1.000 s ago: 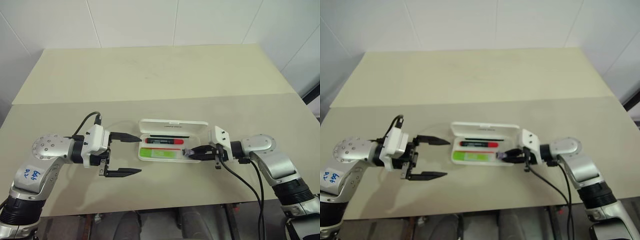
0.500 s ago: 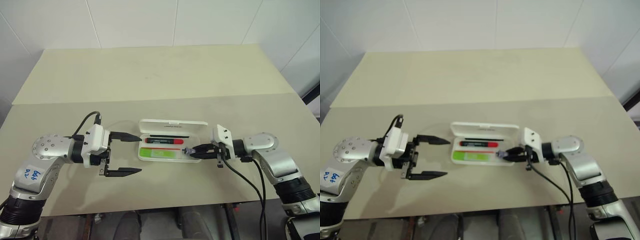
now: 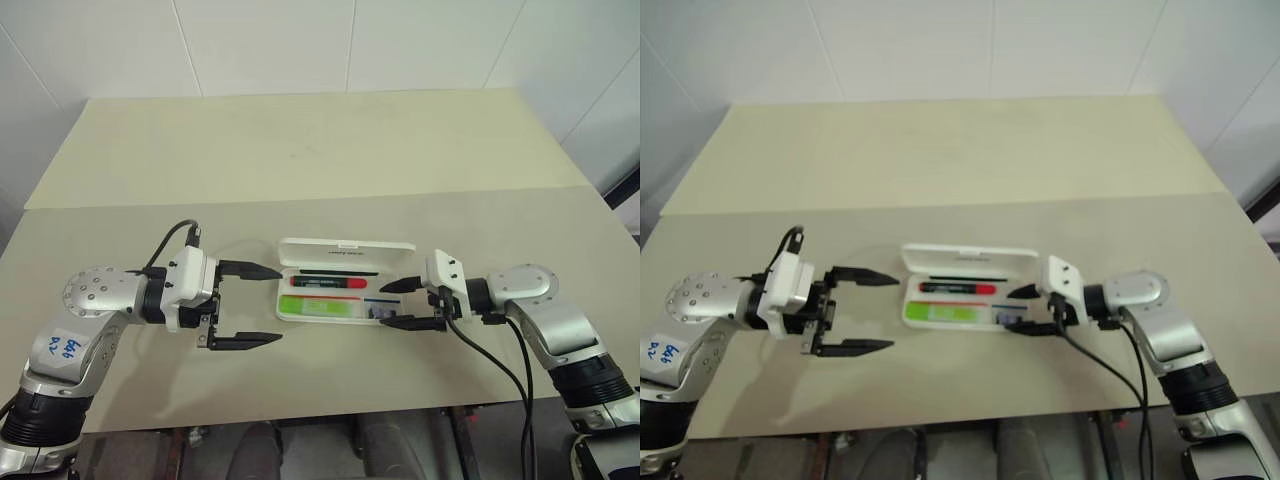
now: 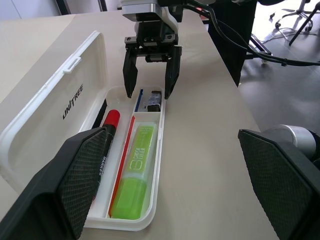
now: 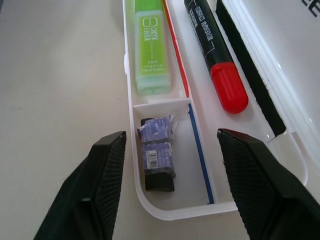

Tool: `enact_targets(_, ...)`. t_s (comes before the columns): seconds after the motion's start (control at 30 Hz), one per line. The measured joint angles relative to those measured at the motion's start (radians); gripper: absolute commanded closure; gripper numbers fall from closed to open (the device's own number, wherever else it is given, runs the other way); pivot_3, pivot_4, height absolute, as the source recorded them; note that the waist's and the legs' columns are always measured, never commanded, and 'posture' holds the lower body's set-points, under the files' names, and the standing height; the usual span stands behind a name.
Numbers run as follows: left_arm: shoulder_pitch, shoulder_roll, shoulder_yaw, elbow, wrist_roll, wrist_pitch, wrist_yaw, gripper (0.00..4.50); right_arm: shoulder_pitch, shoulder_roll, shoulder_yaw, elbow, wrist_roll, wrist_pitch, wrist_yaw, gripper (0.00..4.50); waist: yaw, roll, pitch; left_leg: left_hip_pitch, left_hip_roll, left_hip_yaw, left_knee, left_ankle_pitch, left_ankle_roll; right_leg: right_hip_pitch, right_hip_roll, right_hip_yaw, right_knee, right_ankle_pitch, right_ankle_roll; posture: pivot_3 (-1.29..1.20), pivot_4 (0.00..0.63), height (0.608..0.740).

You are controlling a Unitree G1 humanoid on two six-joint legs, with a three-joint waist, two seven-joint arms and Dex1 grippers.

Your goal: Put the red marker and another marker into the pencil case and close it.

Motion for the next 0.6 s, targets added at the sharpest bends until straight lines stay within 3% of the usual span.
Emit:
enact_targets(0.2, 0.026, 0.006, 0.017, 0.012, 0.000, -0.010, -0.013, 0.00, 0.053, -0.098, -0.095, -0.161, 0.112, 0.107, 0.030, 1.37, 0.003, 0.000, 0.000, 0.000, 0.000, 0.000, -0.001, 0.000, 0.000, -0.001, 0.000, 0.000, 0.001, -0.001, 0.000, 0.00, 0.150, 0.740)
enact_targets(0.3, 0.039, 0.017, 0.042, 0.017, 0.000, -0.015, -0.024, 0.00, 0.148, -0.179, -0.171, -0.276, 0.187, 0.202, 0.030, 0.77, 0.010, 0.000, 0.000, 0.000, 0.000, -0.001, -0.001, 0.000, 0.000, -0.001, 0.000, 0.000, 0.000, -0.002, 0.000, 0.00, 0.150, 0.740)
enact_targets(0.37, 0.048, 0.022, 0.051, 0.017, -0.001, -0.019, -0.032, 0.00, 0.227, -0.200, -0.234, -0.334, 0.228, 0.242, 0.019, 0.11, 0.013, 0.000, 0.000, -0.001, 0.000, 0.000, -0.001, 0.000, 0.000, 0.000, 0.000, 0.000, -0.001, -0.002, 0.000, 0.00, 0.150, 0.740)
enact_targets(0.6, 0.061, 0.015, 0.086, 0.027, -0.025, -0.012, -0.028, 0.00, 0.294, -0.183, -0.422, -0.421, 0.283, 0.217, -0.090, 0.05, 0.002, 0.000, 0.000, 0.000, 0.000, 0.000, 0.000, 0.000, 0.000, 0.001, 0.000, 0.000, -0.005, 0.001, 0.000, 0.00, 0.150, 0.740)
